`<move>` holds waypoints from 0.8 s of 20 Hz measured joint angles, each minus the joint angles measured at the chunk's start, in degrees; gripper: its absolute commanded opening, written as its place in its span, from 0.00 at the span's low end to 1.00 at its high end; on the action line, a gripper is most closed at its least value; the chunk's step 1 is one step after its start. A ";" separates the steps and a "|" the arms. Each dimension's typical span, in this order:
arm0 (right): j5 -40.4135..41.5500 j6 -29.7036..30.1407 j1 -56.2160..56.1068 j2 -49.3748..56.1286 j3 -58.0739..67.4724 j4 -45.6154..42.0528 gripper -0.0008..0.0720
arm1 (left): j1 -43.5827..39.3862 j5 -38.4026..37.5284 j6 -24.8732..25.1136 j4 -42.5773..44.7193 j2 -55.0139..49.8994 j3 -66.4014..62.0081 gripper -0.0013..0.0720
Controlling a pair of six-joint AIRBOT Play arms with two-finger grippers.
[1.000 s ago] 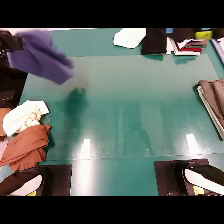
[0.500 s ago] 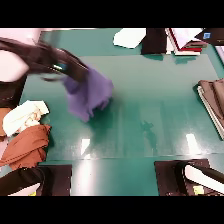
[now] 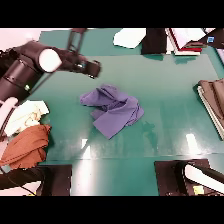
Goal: Fold the shirts.
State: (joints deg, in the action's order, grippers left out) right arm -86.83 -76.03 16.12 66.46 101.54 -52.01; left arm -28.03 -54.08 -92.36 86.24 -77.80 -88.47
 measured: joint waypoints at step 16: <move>-0.33 -0.04 0.00 0.00 -0.39 -0.09 0.43 | 18.53 4.59 3.28 -27.04 -15.06 18.45 0.14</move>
State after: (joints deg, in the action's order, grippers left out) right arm -87.15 -76.07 16.12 66.46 101.14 -52.10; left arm -9.50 -49.50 -89.08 59.20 -92.86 -70.02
